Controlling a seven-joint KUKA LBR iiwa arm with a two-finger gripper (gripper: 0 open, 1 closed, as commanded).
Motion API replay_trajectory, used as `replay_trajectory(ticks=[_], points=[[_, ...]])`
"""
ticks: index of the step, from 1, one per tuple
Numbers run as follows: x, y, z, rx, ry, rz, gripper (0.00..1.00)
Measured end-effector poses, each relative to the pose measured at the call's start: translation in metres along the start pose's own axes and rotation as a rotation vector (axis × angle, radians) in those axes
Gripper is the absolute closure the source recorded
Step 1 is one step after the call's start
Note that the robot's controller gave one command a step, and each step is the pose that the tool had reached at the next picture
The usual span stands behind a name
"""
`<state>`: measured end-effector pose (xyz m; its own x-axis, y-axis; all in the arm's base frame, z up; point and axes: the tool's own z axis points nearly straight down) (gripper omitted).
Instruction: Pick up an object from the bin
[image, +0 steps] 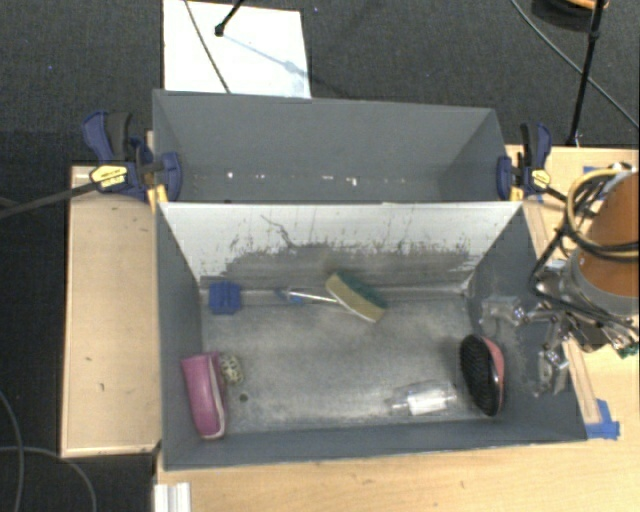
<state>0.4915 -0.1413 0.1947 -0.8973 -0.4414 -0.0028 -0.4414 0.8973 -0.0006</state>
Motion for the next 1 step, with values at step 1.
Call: replay_trajectory(ticks=[1], points=[[0.0025,-0.004,0.115,-0.006,0.0,-0.11,0.0]])
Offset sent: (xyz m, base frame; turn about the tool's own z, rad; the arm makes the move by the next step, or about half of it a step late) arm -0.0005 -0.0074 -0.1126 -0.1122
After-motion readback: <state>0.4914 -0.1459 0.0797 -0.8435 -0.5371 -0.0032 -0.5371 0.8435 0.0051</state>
